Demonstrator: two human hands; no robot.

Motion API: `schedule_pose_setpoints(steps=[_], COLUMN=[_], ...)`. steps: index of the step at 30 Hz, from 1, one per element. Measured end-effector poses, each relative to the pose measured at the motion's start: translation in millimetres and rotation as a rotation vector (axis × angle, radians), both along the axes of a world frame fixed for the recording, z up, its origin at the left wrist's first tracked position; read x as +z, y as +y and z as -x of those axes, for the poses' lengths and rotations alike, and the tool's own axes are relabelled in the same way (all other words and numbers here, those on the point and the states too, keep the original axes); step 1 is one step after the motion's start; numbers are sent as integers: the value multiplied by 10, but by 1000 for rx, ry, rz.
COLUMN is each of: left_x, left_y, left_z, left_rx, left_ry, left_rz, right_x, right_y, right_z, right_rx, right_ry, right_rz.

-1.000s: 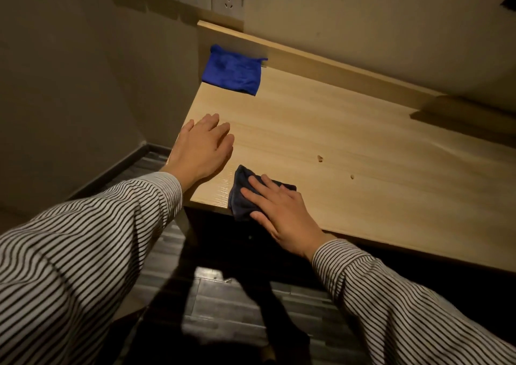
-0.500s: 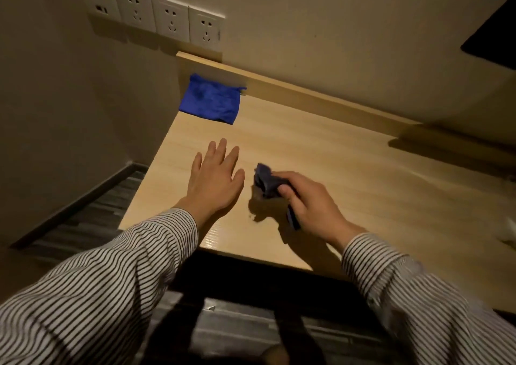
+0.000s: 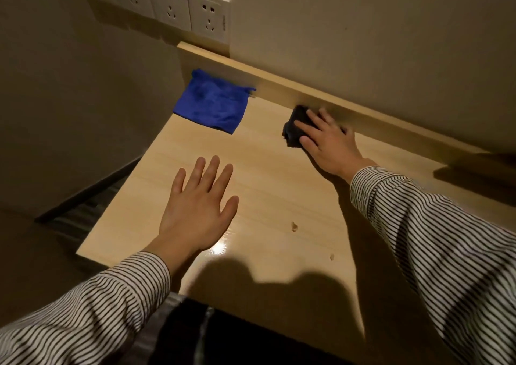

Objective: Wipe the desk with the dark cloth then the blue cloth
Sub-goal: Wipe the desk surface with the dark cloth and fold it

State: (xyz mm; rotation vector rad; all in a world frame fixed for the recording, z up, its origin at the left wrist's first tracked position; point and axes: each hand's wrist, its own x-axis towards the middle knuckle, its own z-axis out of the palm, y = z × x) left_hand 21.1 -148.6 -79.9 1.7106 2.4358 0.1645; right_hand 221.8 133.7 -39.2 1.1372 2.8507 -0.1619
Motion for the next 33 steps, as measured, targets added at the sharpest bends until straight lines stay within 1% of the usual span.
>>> schedule_pose_setpoints(steps=[4,7,12,20,33], left_x=[11,39,66,113,171], left_y=[-4,-2,-4,3,-24], left_z=[-11,-13,-13,-4,0], left_rx=[2,2,-3,-16,-44], left_ry=[6,5,3,-31,-48], left_rz=[16,21,31,37,55], right_x=[-62,-75,-112,-74,-38], right_y=[119,96,-215,-1096,-2626], right_z=[-90,-93,-152,-416,-609], right_rx=[127,131,139,172,142], right_ry=[-24,-10,-6,2,22], right_rz=[34,94,116,180,224])
